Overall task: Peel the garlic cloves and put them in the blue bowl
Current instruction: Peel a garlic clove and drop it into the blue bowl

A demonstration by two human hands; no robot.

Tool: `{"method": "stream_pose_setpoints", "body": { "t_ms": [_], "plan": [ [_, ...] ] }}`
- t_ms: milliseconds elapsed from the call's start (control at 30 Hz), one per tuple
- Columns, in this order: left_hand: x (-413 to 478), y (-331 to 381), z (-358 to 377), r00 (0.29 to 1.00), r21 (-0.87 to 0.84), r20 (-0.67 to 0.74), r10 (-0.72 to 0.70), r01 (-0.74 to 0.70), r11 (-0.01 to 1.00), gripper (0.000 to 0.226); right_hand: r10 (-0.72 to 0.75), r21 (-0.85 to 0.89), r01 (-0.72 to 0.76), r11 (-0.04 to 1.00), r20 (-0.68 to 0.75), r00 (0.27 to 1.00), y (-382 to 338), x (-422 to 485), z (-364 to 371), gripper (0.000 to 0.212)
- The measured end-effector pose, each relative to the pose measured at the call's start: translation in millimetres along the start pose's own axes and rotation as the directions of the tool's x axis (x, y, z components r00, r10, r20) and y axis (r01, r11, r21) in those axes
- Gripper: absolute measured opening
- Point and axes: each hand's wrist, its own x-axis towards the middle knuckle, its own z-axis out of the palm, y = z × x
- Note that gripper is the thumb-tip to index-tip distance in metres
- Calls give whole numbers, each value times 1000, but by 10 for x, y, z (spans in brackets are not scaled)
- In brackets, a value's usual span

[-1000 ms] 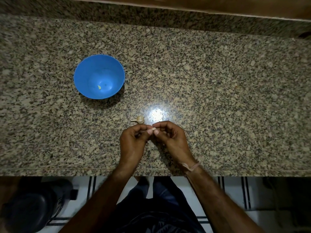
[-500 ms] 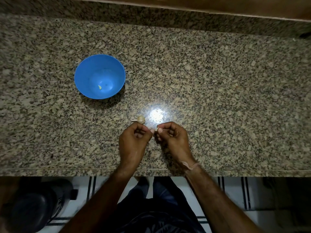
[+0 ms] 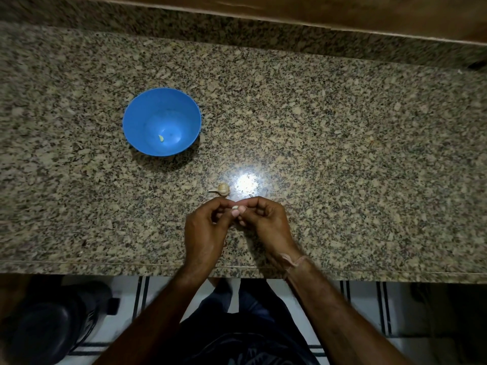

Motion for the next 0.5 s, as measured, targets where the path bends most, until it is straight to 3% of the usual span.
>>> {"method": "stream_pose_setpoints", "body": {
  "t_ms": [100, 200, 300, 367, 500],
  "plan": [
    [11, -115, -118, 997, 43, -73, -13, 16, 999, 7, -57, -137, 56, 989, -4, 998, -29, -13, 9, 16],
    [63, -294, -279, 987, 97, -158, -11, 26, 995, 7, -248, -369, 206, 906, -67, 967, -38, 9, -108, 25],
    [76, -394, -386, 981, 184, -186, 51, -16, 983, 16, -442, -660, 337, 672, 9, 897, -10, 120, -240, 29],
    [24, -395, -385, 977, 227, -181, 109, -66, 972, 26, -460, -789, 345, 509, 90, 884, 5, 175, -249, 29],
    [-203, -386, -179, 987, 258, -30, 155, -142, 956, 29, -440, -863, 397, 312, 240, 866, 40, 85, -164, 29]
  ]
}}
